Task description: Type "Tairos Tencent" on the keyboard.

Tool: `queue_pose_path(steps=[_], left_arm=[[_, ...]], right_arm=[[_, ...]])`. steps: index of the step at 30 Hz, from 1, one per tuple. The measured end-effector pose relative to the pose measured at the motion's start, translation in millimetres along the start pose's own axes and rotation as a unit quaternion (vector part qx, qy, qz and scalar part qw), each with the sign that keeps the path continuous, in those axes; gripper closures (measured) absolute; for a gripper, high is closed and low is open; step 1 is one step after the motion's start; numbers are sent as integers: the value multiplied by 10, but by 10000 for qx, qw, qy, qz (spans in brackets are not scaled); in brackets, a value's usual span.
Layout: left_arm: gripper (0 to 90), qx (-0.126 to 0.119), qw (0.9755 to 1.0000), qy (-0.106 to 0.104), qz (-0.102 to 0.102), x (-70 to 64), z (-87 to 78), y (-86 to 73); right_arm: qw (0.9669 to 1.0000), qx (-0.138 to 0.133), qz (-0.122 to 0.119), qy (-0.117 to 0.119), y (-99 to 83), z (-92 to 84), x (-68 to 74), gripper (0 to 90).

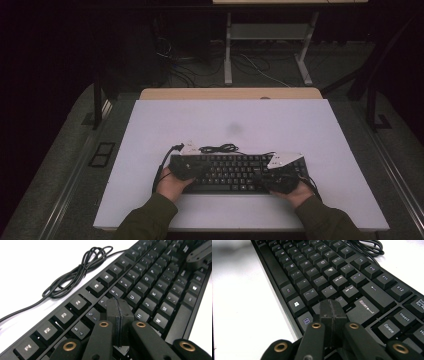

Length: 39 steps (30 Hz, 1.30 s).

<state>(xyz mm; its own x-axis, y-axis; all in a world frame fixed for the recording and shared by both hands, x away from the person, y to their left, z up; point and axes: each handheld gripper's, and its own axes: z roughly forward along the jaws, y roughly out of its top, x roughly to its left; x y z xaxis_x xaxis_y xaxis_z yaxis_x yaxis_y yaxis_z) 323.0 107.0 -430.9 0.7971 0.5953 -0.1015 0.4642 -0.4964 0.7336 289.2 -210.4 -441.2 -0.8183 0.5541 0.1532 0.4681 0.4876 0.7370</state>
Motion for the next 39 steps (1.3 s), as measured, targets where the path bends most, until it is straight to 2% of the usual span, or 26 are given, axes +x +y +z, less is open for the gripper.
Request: queue_pose_path(steps=[4,9,12,20,27,33,39], left_arm=[[879,-19,10000,-52,-23,0,-10,-5],[805,-153,9998,-84,-89,-3,-58,-6],[746,-200,9996,-128,-130,2,-87,-24],[525,-322,9994,-100,-22,9,-222,-75],[353,-566,9982,-148,-107,8,-333,-141],[221,-569,9984,-14,-57,14,-394,-223],[130,-690,9974,97,-194,61,-488,-324]], right_arm=[[10000,0,-1,2,0,0,-1,891],[10000,-1,2,-1,-1,0,1,891],[10000,-4,7,2,-1,-1,1,891],[10000,-7,11,3,-2,0,0,891],[10000,-9,17,5,-3,-1,-1,891],[10000,-10,20,12,-4,-1,-4,891],[10000,-15,28,18,-5,-2,-4,891]])
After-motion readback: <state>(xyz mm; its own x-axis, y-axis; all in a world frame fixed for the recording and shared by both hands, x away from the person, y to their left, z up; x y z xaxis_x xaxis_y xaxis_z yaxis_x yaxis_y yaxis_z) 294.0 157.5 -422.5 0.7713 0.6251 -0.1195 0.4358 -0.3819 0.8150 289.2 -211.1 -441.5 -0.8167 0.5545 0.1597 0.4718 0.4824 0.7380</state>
